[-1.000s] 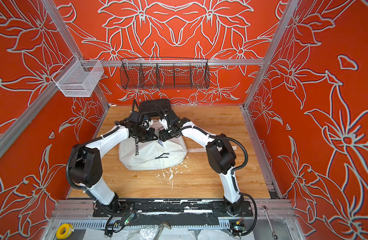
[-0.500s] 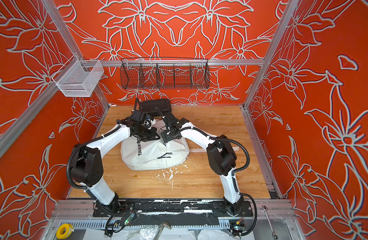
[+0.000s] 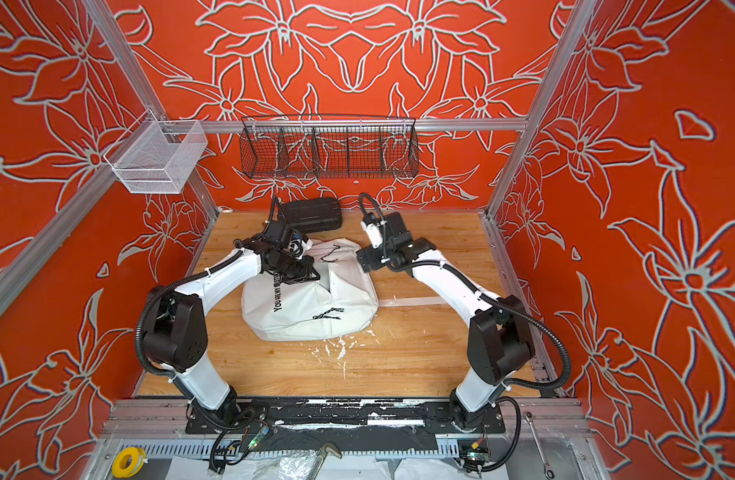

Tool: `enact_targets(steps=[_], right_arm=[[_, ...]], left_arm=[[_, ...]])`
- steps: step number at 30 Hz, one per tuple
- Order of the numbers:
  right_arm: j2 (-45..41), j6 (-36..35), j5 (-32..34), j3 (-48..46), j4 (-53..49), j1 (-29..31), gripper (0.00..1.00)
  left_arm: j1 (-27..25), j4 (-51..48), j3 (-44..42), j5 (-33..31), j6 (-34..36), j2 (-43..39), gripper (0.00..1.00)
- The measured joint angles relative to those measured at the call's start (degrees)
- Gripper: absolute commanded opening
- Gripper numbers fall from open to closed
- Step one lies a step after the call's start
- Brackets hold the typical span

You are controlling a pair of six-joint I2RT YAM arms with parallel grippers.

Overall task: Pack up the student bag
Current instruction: 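Move the right gripper beside the bag and grasp the small lavender item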

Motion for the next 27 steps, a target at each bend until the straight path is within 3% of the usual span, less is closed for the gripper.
enact_targets(steps=[5, 8, 20, 27], right_arm=[[7.6, 3.4, 4.1, 5.2, -11.5, -14.2, 0.81], [12.3, 4.7, 7.4, 5.5, -17.0, -19.4, 0.76], [18.7, 6.6, 11.6, 5.4, -23.9, -25.4, 0.68], [20.8, 6.0, 11.2, 5.4, -24.5, -26.6, 0.45]], left_arm=[[0.0, 0.6, -0.6, 0.2, 0.0, 0.0, 0.00], [0.0, 1.0, -1.3, 0.2, 0.0, -0.1, 0.00], [0.0, 0.9, -2.1, -0.4, -0.2, -0.7, 0.00], [0.0, 0.5, -2.0, -0.6, -0.2, -0.7, 0.00]])
